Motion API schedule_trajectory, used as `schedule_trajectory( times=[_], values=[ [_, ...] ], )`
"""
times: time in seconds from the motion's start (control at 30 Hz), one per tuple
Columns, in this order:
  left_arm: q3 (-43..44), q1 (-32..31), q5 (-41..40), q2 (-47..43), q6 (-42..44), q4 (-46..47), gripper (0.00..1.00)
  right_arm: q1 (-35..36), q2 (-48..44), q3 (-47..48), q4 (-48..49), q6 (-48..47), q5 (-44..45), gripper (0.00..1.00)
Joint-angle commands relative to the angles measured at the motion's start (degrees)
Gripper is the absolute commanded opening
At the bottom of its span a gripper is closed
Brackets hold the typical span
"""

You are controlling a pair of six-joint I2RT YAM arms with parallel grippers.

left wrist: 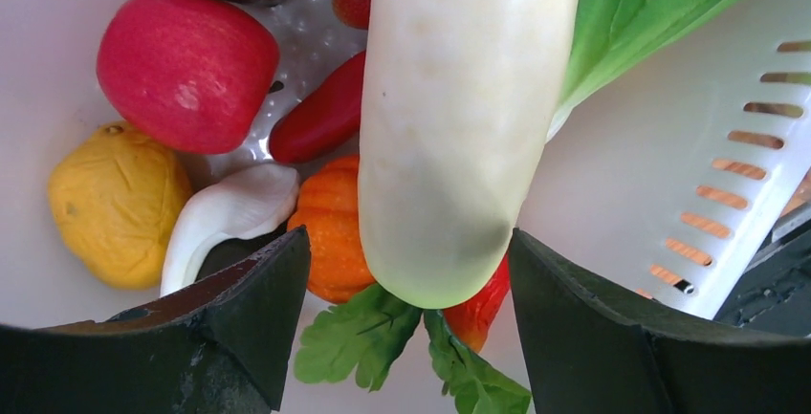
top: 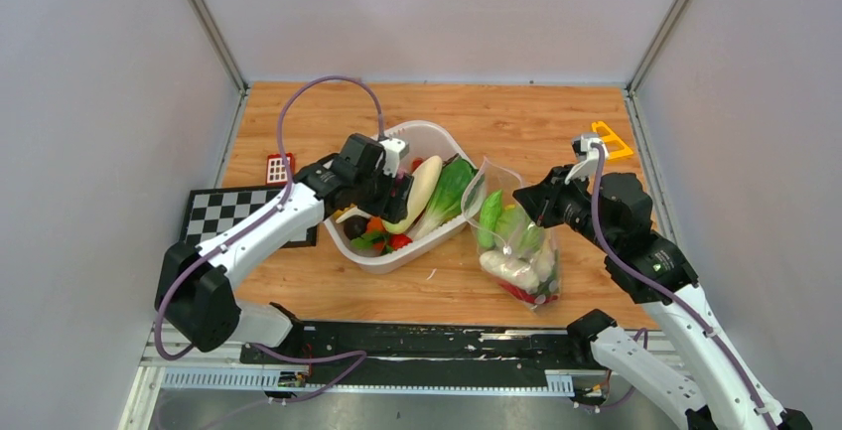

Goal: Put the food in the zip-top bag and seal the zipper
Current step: Pick up the fake vegetable from the bin.

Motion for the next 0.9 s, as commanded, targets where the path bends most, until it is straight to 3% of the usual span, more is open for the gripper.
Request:
schedule_trajectory(
  times=[0.0, 0.13, 0.33, 0.4, 0.7, 0.87],
  values=[
    [-0.8, -0.1, 3.4, 1.2, 2.8, -1.6, 0.82, 0.2, -0.1, 0.4, 3.1, 0.7, -0.5, 0.06],
    [-4.2, -0.1, 6.7, 2.0, 2.2, 1.5, 0.79, 0.2, -0.2, 0.1, 3.0, 0.8, -0.5, 0.06],
    [-3.0, -0.1, 6.8, 1.0, 1.9, 2.4, 0.38, 0.2, -0.5, 0.2, 2.8, 0.9, -0.4, 0.06],
    [-1.8, -0.1, 5.9, -1.1, 1.9, 1.8, 0.32, 0.2, -0.8, 0.2, 2.7, 0.9, -0.3, 0.06],
    [3.3, -0.2, 4.8, -14.2, 1.2, -1.6, 0.18, 0.2, -1.0, -0.2, 2.9, 1.3, -0.3, 0.06],
    [3.0, -0.1, 14.9, -19.7, -3.4, 2.1, 0.15, 0.2, -0.8, -0.8, 4.1, 1.9, -1.2, 0.06]
  ],
)
